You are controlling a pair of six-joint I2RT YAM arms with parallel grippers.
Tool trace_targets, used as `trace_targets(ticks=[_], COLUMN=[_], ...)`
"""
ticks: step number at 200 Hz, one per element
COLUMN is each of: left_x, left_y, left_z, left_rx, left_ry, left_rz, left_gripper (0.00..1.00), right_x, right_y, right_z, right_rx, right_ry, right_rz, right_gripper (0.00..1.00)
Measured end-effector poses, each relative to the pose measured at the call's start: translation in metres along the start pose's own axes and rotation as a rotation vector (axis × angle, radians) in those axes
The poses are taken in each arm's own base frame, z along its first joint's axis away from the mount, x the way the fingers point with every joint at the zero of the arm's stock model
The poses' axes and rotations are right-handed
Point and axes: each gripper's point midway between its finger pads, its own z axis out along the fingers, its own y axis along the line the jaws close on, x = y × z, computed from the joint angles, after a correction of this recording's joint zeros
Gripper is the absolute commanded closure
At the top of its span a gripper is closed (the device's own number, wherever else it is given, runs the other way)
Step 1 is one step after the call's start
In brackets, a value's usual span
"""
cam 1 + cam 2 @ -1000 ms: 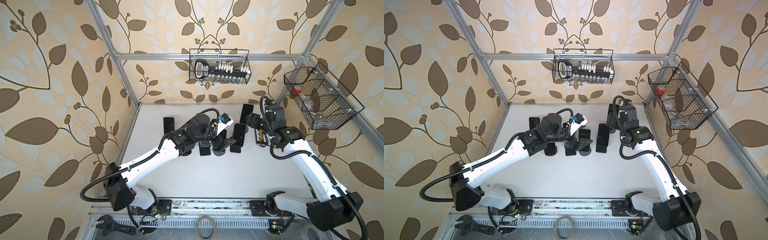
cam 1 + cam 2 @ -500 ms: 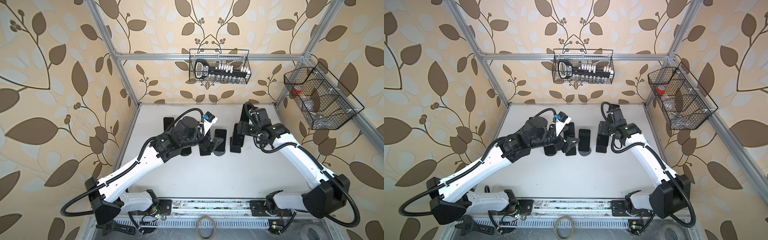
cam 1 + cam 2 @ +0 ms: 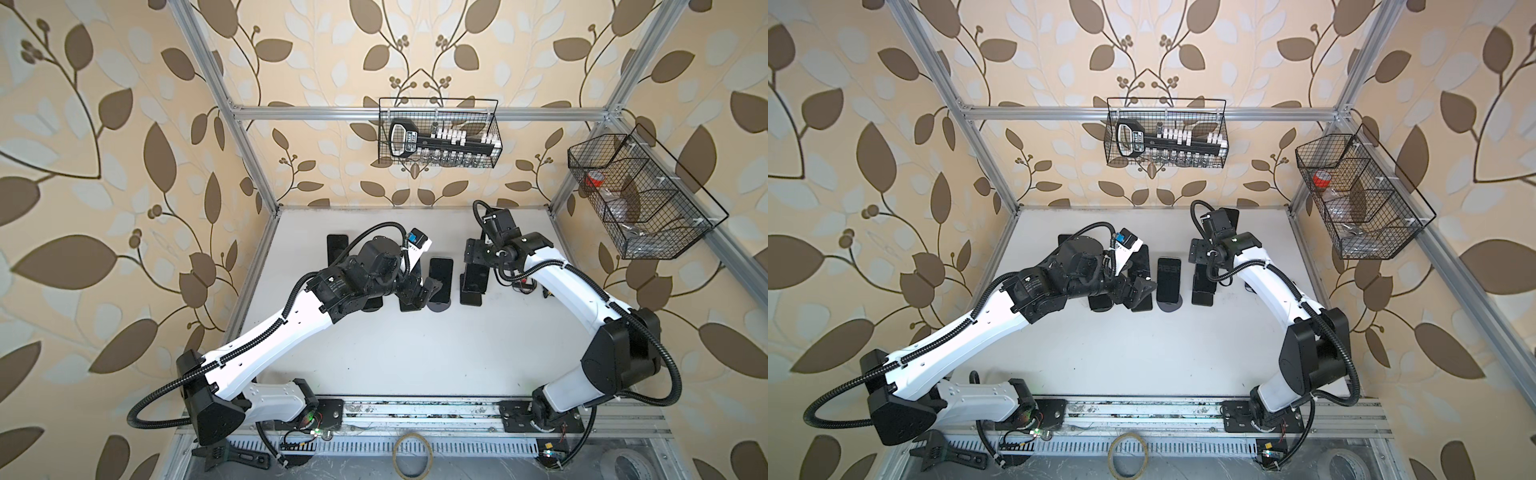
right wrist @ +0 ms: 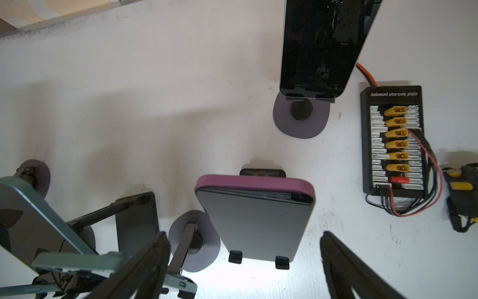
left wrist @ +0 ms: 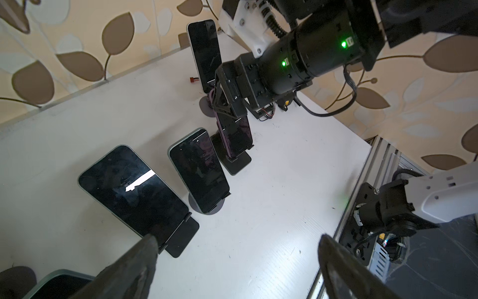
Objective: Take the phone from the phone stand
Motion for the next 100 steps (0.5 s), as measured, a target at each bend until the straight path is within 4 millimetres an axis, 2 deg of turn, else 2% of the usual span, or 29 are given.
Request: trace_targets(ticks=[100], left_x=[0.0035], left_y=[0.0006], left_z=[0.001], left_rx=[-0.002], left_ry=[0.015], left_rz=[-0.001], left_gripper=[0.03], right_x=[0.0026], right_y=[-0.0078], right_z=[0.0059], right_rx=[0.059], right_ry=[0.012], right_rz=[-0.013], right_gripper=[0.08])
